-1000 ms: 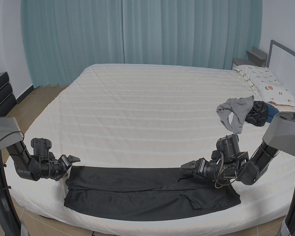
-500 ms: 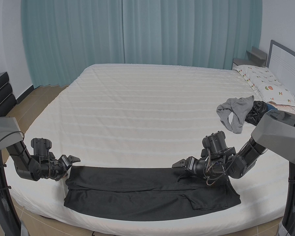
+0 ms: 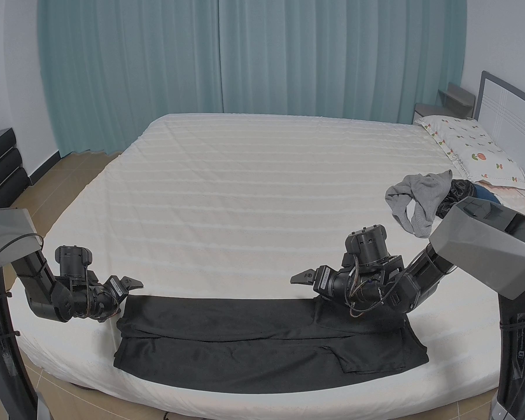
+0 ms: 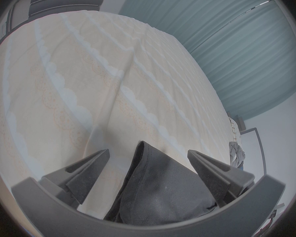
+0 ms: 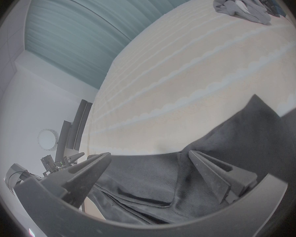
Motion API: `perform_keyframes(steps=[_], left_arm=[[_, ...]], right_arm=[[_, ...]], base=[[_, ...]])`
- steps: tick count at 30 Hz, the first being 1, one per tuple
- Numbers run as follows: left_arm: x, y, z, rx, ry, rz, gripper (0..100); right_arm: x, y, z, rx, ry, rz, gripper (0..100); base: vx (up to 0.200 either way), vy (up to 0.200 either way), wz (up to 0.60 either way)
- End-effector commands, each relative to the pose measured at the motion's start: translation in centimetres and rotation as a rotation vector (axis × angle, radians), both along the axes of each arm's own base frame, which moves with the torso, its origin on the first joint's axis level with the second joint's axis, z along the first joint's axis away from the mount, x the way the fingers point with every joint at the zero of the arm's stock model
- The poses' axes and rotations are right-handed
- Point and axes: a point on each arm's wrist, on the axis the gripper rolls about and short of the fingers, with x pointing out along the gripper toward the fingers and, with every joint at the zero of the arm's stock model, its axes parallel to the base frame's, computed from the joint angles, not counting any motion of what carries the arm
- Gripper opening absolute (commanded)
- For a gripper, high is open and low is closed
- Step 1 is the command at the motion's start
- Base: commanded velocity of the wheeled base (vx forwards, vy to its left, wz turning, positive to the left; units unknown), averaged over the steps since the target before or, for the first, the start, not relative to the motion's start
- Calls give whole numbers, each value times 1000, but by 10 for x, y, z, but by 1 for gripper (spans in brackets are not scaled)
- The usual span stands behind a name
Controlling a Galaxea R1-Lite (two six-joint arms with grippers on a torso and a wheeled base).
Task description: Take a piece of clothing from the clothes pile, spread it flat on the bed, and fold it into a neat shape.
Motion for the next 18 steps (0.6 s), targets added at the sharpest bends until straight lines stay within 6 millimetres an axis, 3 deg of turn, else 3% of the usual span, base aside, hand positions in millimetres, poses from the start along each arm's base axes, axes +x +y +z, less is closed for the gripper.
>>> perform_keyframes(steps=[1, 4, 8, 12, 18], left_arm=[[0, 0, -1, 0, 3, 0, 100], [0, 0, -1, 0, 3, 0, 100], [0, 0, 0, -3, 0, 1, 100], [0, 0, 0, -3, 0, 1, 100], [0, 0, 0, -3, 2, 1, 100]], right_arm=[[0, 5, -8, 6, -13, 10, 100], [-1, 3, -6, 18, -44, 2, 100], [-8, -15, 11, 39, -107, -42, 100], [-18, -44, 24, 44, -124, -93, 100], [-31, -79, 24, 36, -100, -152, 100]], base=[[0, 0, 0], [0, 0, 0], [0, 0, 0], [0, 0, 0], [0, 0, 0]])
